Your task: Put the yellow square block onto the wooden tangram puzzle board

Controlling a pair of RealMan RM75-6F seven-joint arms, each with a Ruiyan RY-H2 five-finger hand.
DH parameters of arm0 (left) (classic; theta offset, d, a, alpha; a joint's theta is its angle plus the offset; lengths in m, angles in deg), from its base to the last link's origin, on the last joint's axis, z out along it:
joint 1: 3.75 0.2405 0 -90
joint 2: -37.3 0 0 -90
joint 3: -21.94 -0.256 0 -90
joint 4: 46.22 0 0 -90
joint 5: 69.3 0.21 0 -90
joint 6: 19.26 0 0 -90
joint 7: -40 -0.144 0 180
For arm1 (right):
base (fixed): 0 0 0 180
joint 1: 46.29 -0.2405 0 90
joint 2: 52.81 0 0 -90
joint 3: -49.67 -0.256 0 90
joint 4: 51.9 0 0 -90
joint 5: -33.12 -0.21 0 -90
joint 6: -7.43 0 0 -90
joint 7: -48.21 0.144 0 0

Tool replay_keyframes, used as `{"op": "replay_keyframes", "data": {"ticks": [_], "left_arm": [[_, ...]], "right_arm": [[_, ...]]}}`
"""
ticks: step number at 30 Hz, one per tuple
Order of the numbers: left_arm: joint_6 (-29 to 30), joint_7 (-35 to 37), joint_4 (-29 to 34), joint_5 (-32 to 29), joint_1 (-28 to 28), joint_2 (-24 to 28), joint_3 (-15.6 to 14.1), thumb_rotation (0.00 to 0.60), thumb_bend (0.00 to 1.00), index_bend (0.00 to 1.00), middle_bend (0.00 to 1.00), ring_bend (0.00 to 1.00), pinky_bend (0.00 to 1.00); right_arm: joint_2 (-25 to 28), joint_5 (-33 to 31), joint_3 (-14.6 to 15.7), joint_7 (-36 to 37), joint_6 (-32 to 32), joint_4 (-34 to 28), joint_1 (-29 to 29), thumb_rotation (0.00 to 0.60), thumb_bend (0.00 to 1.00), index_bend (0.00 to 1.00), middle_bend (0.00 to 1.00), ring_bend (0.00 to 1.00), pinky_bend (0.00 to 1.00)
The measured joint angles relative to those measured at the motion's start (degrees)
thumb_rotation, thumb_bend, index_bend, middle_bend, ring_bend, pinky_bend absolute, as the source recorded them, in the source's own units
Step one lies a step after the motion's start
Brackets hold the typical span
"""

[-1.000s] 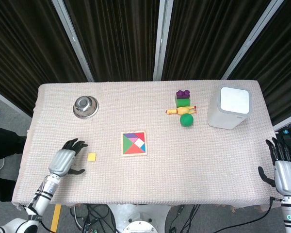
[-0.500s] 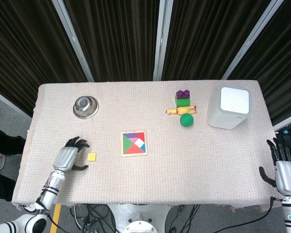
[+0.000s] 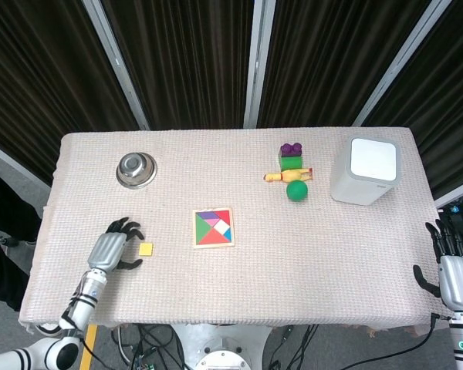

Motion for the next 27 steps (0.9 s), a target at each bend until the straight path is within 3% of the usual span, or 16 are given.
{"op": "replay_keyframes", "data": {"ticks": [27], "left_arm": [[-1.0,0.1,-0.4,-1.5,-1.5,-1.0,0.1,0.600,0.29,0.44,0.19,0.04,0.10]], "right_arm": [[0.0,-0.1,0.1,0.2,0.5,0.1,-0.1,0.600,0.27,0.00,0.00,0.00,0.00]]}}
